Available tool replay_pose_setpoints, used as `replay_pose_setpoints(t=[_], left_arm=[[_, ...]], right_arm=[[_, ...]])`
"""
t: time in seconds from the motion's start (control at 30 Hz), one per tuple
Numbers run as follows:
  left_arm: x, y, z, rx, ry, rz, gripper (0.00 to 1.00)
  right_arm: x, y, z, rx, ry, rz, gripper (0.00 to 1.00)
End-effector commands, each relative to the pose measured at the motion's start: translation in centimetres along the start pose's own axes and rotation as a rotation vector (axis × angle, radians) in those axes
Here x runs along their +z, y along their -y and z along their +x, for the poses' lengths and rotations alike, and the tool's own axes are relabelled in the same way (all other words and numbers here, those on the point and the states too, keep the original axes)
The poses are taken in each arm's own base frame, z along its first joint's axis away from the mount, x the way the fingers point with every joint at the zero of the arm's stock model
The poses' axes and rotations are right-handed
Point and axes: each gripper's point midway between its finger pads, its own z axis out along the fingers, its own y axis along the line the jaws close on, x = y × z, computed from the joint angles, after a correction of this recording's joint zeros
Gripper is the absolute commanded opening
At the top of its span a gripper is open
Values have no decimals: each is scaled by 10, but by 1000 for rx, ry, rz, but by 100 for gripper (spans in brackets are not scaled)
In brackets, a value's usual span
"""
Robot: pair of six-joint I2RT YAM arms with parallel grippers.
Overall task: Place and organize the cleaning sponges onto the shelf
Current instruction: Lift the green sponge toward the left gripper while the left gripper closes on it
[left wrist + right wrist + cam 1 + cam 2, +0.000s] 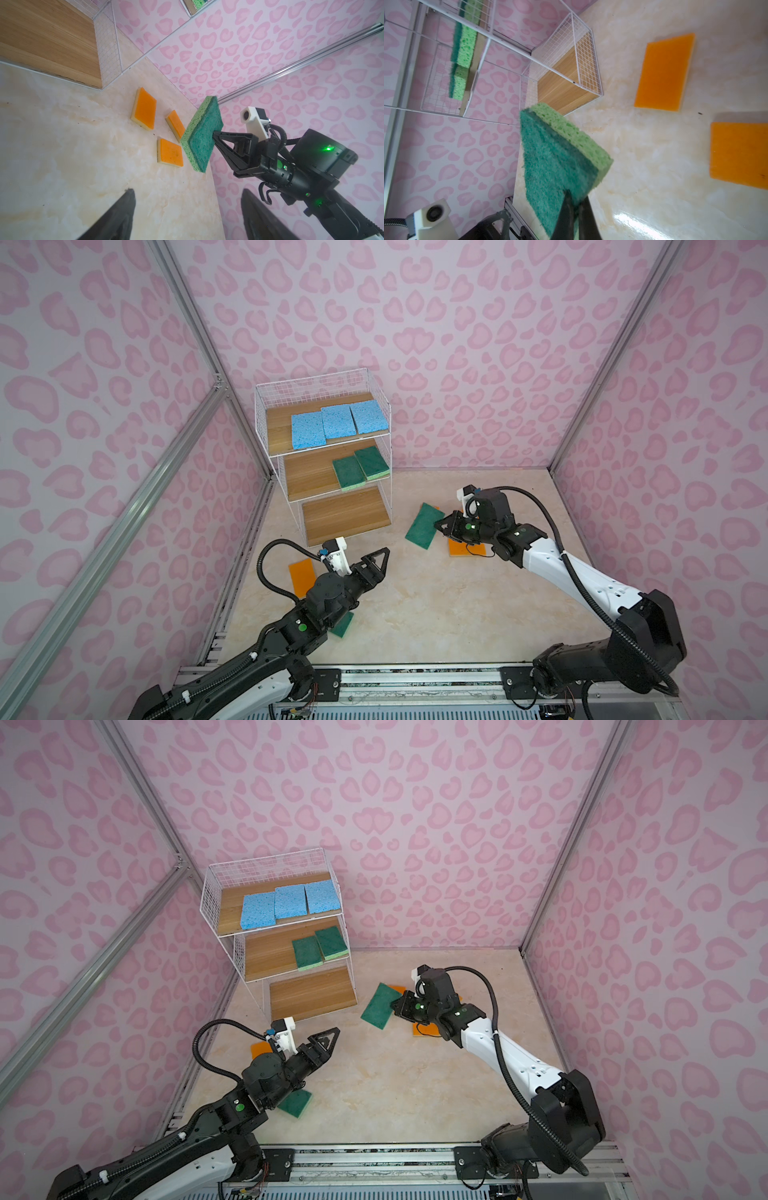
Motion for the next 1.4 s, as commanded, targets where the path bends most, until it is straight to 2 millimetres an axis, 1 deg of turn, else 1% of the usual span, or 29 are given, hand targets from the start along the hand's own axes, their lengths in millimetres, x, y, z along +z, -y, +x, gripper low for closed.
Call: replay_pose_setpoints(t=[0.0, 0.1, 0.23, 0.33, 0.5, 0.6, 0.7, 0.8, 0.9, 1.2, 1.37], left_arm=[[1, 28, -13, -46, 47, 102, 74], [4, 37, -18, -28, 57, 113, 67], [9, 45, -20, -30, 64, 136, 58], [14, 49, -21, -34, 64, 150, 56], [22, 49, -21, -42, 62, 147, 54], [23, 48, -25, -43, 78, 141, 52], [24, 42, -30, -47, 94, 124, 50], [24, 35, -36, -67, 109, 113, 50], [26, 36, -40, -70, 114, 118, 51], [34, 34, -40, -92, 103, 122, 46], [32, 30, -42, -101, 116, 113, 40]], right_arm=[[6, -20, -6, -9, 14, -27, 2], [12, -37, -11, -2, 24, -77, 2], [24, -51, -11, -1, 13, -108, 2], [29, -65, -10, -10, 0, -138, 2], [32, -81, -11, -19, -9, -166, 2], [31, -86, -10, -22, -12, -179, 2], [30, -87, -8, -27, -16, -181, 2], [29, -89, -6, -33, -23, -187, 2], [30, -92, -1, -37, -34, -192, 2], [31, -95, 3, -35, -43, -202, 2], [31, -96, 5, -39, -46, -207, 2]])
